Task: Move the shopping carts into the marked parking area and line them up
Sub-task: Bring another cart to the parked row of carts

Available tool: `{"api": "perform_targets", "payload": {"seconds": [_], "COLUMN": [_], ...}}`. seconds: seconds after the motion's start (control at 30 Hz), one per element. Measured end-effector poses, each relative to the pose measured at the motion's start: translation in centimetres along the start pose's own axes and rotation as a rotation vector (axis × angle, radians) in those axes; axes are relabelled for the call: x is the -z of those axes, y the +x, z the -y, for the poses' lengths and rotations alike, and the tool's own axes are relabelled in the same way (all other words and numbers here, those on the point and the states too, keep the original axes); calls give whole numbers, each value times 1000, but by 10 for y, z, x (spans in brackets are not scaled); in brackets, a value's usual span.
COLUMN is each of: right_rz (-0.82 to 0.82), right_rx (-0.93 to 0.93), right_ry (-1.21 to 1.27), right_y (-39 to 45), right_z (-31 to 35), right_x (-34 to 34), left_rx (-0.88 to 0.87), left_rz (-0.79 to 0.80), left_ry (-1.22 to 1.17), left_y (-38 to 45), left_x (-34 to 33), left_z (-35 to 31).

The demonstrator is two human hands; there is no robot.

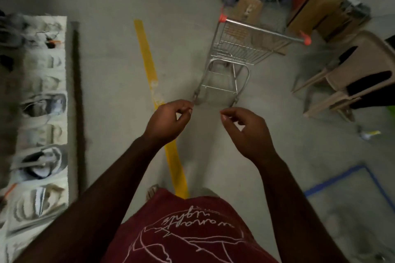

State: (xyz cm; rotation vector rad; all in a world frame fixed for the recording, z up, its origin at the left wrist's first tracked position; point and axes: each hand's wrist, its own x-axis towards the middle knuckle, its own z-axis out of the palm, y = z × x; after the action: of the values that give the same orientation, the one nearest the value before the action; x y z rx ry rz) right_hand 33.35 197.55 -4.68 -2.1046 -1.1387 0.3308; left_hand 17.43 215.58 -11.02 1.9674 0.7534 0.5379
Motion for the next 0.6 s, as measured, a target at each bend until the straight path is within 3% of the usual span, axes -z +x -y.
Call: {"api": "perform_targets", "payload": {"seconds": [0.23,0.6], "right_rz": [-84,-212], "right_rx": [-105,-146], "right_ry": [66,115], "right_y": [110,361], "right_z": [-31,-148], "right_x": [-10,21], "left_rx": [-143,-286], "left_rz": [99,166], "left_ry": [11,178], "left_y": [155,396], "left_x": [-19,-81], "left_z": [-1,-7]}}
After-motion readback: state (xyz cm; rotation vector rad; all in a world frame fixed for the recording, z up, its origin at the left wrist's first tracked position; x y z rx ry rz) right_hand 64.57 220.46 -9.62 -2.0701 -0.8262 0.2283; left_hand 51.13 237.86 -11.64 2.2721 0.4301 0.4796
